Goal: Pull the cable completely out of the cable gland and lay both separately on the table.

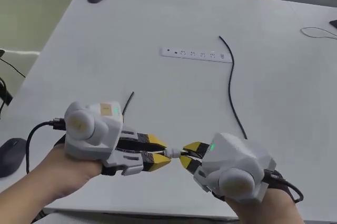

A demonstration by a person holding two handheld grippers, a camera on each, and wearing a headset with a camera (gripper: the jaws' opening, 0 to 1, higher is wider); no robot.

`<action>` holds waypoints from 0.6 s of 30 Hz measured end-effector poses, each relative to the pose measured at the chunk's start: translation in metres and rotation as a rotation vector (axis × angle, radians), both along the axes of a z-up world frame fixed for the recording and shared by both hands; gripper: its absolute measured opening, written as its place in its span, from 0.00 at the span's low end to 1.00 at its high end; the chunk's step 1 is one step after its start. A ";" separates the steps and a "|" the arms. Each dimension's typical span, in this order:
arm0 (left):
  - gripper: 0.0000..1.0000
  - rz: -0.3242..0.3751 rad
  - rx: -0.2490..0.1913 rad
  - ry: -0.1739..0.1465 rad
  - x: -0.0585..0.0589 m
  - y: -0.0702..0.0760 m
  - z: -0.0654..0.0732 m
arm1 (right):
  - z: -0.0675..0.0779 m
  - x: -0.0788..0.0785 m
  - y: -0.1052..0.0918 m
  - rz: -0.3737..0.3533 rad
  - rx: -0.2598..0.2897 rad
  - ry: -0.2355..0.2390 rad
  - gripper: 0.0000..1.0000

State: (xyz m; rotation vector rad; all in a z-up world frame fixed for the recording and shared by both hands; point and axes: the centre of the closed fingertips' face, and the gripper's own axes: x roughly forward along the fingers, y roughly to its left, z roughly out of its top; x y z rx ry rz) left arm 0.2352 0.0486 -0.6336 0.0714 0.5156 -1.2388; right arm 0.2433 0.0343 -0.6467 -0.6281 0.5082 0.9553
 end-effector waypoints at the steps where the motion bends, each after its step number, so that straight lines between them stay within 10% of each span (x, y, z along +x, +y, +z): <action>1: 0.15 0.001 -0.001 0.004 -0.001 0.000 0.000 | 0.000 0.000 0.000 -0.004 0.002 0.005 0.02; 18: 0.15 0.013 -0.016 -0.002 0.000 0.000 0.002 | -0.008 0.004 -0.013 -0.062 0.019 0.044 0.00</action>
